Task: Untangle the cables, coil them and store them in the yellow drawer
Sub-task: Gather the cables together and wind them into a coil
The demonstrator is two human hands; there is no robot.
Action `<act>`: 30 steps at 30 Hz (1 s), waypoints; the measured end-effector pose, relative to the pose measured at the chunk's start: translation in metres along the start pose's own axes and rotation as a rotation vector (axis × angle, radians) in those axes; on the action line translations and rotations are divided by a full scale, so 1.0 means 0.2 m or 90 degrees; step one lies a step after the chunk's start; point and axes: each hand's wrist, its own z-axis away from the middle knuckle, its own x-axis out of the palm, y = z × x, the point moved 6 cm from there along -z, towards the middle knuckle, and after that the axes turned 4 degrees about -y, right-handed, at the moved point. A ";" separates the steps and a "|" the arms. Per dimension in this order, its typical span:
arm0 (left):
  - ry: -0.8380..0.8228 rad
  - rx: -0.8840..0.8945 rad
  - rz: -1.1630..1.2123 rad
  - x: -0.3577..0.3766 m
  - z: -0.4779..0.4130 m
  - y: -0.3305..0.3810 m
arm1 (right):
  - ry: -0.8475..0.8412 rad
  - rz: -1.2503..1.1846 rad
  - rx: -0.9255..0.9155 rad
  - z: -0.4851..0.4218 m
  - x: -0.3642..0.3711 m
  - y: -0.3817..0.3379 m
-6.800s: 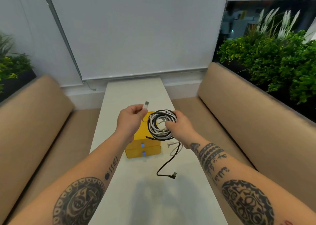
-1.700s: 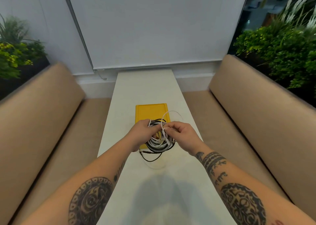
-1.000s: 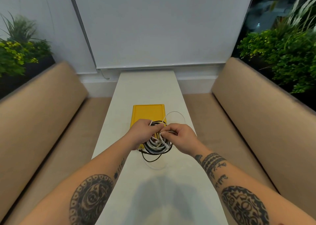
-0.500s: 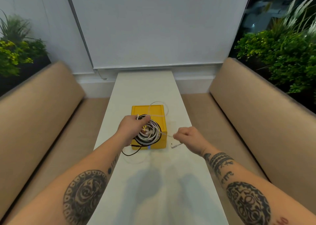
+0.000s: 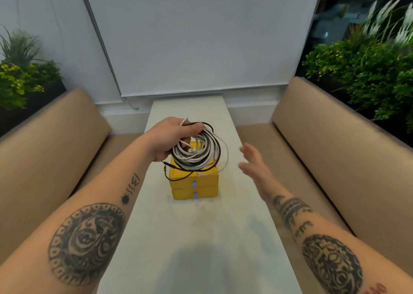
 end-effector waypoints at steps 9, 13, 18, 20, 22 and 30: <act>-0.104 0.041 0.105 0.04 0.04 0.03 | -0.116 0.024 -0.115 -0.12 0.17 -0.34; -0.032 0.035 0.127 0.03 0.02 -0.09 | -0.045 0.053 -0.065 -0.13 0.18 -0.31; 0.231 0.006 0.130 -0.08 0.05 -0.18 | -0.143 -0.034 0.102 -0.13 0.13 -0.24; 0.317 0.011 0.153 -0.12 0.06 -0.21 | -0.143 -0.187 0.181 -0.11 0.12 -0.18; 0.400 0.041 0.189 -0.13 0.06 -0.22 | -0.112 -0.249 0.228 -0.11 0.14 -0.13; 0.637 0.087 0.153 0.10 0.06 -0.25 | -0.030 -0.163 0.215 -0.10 0.35 -0.14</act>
